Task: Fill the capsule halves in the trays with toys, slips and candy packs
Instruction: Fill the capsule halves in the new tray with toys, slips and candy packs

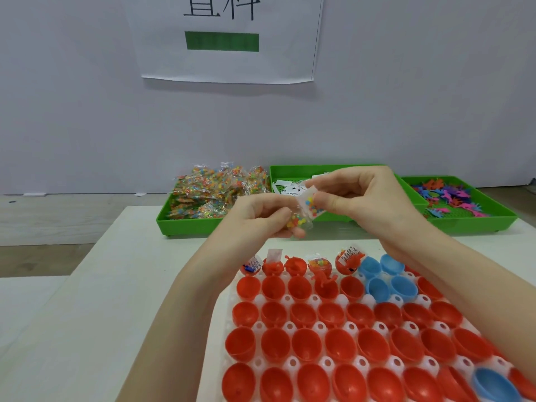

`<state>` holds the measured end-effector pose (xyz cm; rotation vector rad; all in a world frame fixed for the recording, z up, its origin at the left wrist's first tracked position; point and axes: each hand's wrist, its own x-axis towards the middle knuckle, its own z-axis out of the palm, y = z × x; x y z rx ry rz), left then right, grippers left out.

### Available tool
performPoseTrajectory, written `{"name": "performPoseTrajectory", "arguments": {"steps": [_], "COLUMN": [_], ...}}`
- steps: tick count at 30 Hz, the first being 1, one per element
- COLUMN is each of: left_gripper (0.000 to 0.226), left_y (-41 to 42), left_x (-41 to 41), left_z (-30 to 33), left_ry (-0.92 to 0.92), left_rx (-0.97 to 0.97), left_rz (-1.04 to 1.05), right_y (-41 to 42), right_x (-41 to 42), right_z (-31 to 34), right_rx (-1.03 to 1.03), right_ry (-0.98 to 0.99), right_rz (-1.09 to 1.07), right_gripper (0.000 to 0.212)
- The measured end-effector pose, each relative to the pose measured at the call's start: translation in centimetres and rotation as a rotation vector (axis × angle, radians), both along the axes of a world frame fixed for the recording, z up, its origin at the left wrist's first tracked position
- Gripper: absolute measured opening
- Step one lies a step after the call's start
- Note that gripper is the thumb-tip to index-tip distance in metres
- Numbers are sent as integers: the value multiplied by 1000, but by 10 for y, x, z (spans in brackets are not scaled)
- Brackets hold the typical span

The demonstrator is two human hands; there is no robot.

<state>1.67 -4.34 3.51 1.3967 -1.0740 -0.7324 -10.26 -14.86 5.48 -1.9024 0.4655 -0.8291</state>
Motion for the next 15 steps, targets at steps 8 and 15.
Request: {"name": "performPoseTrajectory", "arguments": {"steps": [8, 15], "left_gripper": [39, 27], "left_y": [-6, -11], "left_x": [7, 5], "left_z": [-10, -24], "left_ry": [-346, -709], "left_rx": [79, 377], "left_rz": [256, 152], "right_y": [-11, -12], "right_x": [-4, 20], "right_z": [-8, -40], "right_rx": [29, -269], "right_ry": [162, 509], "right_rz": [43, 7], "right_gripper": [22, 27]}}
